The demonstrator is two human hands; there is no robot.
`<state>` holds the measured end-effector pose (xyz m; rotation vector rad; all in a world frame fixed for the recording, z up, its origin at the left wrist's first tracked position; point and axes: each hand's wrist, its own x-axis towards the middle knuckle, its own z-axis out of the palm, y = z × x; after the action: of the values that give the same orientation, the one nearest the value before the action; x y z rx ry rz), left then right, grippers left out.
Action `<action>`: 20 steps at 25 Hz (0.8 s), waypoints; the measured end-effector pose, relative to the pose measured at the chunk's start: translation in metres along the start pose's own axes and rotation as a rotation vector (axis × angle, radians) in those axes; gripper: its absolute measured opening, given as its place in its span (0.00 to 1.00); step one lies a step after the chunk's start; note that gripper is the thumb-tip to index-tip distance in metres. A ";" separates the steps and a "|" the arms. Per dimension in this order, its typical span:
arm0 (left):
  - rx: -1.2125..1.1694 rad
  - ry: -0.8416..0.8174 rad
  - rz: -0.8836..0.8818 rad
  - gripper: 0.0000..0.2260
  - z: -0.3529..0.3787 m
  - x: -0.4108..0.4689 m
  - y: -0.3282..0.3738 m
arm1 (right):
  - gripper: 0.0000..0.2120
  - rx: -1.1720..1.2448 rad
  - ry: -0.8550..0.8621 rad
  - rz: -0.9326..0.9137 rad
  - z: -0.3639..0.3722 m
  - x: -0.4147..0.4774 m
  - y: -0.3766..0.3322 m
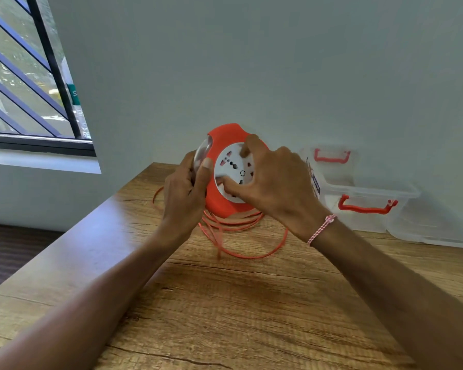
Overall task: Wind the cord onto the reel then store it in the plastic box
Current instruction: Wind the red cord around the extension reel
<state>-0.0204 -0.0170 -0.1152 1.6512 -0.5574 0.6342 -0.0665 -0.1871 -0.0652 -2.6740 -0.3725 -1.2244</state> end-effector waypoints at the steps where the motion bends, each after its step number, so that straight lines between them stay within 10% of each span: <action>1: 0.009 -0.006 0.003 0.20 0.000 0.000 0.001 | 0.31 0.087 0.005 0.095 0.003 -0.002 -0.003; 10: -0.045 0.019 -0.079 0.10 -0.005 0.009 -0.004 | 0.28 -0.339 -0.230 -0.491 -0.023 0.018 0.023; 20: -0.116 -0.109 -0.120 0.11 -0.004 0.010 -0.009 | 0.29 -0.397 -0.262 -0.607 -0.034 0.022 0.027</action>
<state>-0.0081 -0.0116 -0.1143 1.6035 -0.5585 0.4189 -0.0691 -0.2185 -0.0280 -3.2047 -1.1623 -1.1740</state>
